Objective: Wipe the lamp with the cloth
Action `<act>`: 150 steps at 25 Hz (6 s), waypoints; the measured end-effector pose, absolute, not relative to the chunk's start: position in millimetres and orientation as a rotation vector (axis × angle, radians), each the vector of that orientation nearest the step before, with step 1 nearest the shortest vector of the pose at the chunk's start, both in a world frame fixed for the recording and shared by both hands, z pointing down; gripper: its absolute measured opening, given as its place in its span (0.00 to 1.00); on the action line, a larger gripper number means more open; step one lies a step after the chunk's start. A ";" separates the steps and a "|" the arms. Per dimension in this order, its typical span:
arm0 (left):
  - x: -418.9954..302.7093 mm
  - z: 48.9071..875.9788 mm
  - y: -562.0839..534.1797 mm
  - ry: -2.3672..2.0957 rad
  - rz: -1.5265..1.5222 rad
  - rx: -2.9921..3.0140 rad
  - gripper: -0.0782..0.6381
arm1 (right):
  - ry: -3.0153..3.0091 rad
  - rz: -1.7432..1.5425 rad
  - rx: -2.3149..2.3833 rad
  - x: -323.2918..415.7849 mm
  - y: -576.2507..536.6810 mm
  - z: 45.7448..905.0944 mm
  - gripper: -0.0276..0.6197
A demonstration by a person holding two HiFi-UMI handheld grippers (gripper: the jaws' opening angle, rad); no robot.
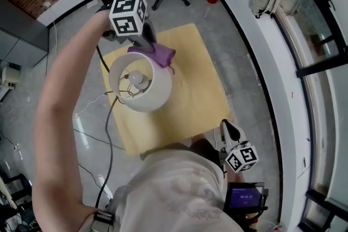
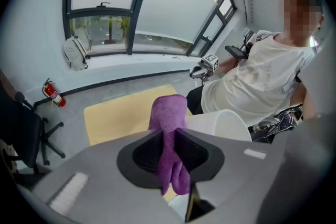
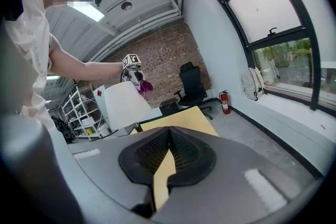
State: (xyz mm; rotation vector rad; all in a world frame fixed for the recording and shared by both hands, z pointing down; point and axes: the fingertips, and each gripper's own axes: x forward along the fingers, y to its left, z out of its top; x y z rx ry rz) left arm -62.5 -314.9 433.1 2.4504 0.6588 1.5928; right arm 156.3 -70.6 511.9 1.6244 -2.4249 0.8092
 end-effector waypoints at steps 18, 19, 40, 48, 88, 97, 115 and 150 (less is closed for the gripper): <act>-36.4 464.1 -328.7 0.609 1.858 2.553 0.21 | -2.400 0.859 1.761 186.4 -53.3 529.6 0.06; -35.5 449.8 -327.3 0.612 1.854 2.587 0.21 | -2.406 0.852 1.758 185.8 -54.8 527.7 0.06; -27.3 380.3 -248.6 0.537 2.484 2.479 0.21 | -2.653 0.820 1.488 170.4 -97.0 523.6 0.06; -23.7 448.7 -252.8 0.661 2.653 2.203 0.21 | -2.639 0.868 1.510 206.3 -88.0 538.5 0.06; -28.1 511.2 -190.3 0.889 2.952 2.088 0.22 | -2.659 0.888 1.368 223.8 -101.9 562.4 0.06; 6.5 461.7 -181.1 0.401 2.875 2.392 0.22 | -2.728 0.855 1.306 237.7 -97.8 557.6 0.06; -32.2 467.1 -155.9 -0.078 3.008 2.329 0.21 | -2.810 0.828 1.057 192.7 -102.2 560.2 0.06; -53.8 420.5 -147.5 -1.554 1.945 2.614 0.21 | -2.826 0.792 0.826 136.9 -109.1 553.7 0.06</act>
